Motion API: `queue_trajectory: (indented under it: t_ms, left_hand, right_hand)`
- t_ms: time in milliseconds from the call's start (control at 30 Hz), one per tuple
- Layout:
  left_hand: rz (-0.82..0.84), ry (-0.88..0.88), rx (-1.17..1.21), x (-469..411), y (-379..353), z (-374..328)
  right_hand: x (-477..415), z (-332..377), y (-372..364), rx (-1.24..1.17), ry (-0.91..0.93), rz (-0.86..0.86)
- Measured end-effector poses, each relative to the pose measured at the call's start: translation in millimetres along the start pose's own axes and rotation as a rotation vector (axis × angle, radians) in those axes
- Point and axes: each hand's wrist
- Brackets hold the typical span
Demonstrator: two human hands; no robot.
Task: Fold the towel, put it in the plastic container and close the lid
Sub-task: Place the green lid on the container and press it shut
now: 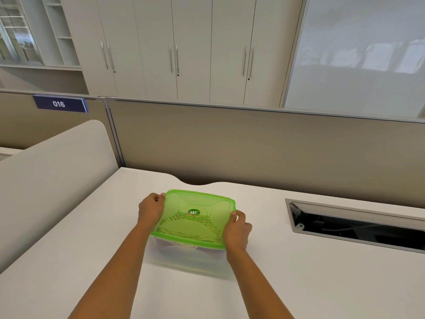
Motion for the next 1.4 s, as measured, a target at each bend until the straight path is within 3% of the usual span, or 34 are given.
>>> queue_trajectory:
  t_ms: [367, 633, 967, 1400]
  left_hand:
    - [-0.073, -0.123, -0.118, 4.6, -1.6, -1.8]
    - [0.009, -0.031, -0.139, 3.4, 7.1, -1.8]
    - [-0.029, -0.086, -0.107, 23.3, 25.5, -11.8]
    - [-0.049, -0.088, -0.13, 88.3, 50.9, 1.1]
  right_hand:
    - [1.4, -3.0, -2.7, 0.138, 0.069, -0.034]
    - [2.5, -0.9, 1.0, 0.078, 0.016, -0.014]
    - [6.1, 6.1, 20.4, -0.026, -0.053, 0.037]
    - [58.1, -0.1, 53.5, 0.018, 0.007, 0.225]
Point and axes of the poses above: each hand's wrist, its own x-axis away from the middle knuckle, its own y-axis out of the back of the hand, z = x × y, and after that the axes turned 7 degrees about y, right-handed
